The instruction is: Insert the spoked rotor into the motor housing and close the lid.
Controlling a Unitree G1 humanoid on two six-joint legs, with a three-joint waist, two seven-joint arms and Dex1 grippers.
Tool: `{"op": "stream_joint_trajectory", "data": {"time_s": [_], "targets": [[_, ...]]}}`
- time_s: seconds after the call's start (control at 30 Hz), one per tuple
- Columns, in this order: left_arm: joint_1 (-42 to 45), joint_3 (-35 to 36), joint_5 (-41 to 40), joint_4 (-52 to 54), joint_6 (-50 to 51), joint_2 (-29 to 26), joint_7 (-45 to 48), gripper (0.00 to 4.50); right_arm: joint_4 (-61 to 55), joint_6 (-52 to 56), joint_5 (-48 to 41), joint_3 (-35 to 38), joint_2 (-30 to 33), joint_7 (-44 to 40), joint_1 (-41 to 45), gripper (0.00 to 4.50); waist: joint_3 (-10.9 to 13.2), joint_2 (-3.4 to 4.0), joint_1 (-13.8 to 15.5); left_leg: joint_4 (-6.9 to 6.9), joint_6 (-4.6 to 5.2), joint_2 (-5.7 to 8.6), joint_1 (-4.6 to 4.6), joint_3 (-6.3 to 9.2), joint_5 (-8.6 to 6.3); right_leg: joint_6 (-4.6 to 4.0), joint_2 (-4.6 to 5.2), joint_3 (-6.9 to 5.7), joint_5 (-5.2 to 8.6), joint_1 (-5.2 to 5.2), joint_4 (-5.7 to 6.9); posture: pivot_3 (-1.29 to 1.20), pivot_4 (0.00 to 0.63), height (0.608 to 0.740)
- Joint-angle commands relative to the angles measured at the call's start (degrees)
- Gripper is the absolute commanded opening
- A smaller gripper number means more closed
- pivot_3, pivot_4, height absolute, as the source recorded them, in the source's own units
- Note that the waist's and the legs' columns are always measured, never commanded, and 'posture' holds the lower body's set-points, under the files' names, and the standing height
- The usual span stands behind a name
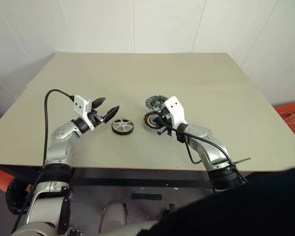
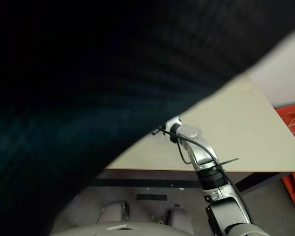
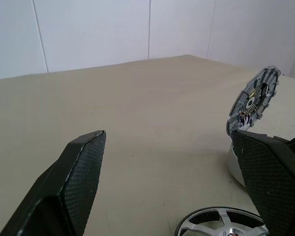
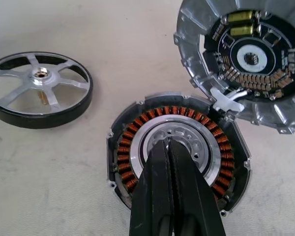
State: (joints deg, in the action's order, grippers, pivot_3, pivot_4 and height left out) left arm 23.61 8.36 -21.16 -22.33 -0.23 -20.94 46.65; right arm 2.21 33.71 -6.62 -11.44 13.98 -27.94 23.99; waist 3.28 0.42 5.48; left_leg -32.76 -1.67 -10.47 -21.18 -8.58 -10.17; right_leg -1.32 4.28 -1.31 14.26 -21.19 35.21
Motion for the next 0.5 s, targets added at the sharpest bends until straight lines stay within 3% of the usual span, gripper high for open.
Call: {"op": "stream_joint_trajectory", "data": {"time_s": [0.03, 0.5], "targets": [[0.47, 0.64, 0.00, 1.39, -0.80, -0.56, -0.13, 4.31, 2.43, -2.69, 0.86, 0.74, -0.36, 0.52, 2.77, 0.03, 0.00, 0.00, -0.04, 0.00, -0.01, 0.00, 0.02, 0.00, 0.01, 0.00, 0.00, 0.00, 0.00, 0.01, 0.01, 0.00, 0.000, 0.740], [0.12, 0.64, -0.03, 2.07, -0.53, -0.68, -0.31, 4.31, 5.76, -5.19, 1.66, 0.70, -0.16, 0.28, 3.17, 0.03, 0.00, -0.01, -0.01, 0.00, -0.06, 0.00, 0.03, 0.00, 0.04, 0.00, 0.00, 0.00, 0.00, 0.01, 0.05, 0.00, 0.000, 0.740]]}}
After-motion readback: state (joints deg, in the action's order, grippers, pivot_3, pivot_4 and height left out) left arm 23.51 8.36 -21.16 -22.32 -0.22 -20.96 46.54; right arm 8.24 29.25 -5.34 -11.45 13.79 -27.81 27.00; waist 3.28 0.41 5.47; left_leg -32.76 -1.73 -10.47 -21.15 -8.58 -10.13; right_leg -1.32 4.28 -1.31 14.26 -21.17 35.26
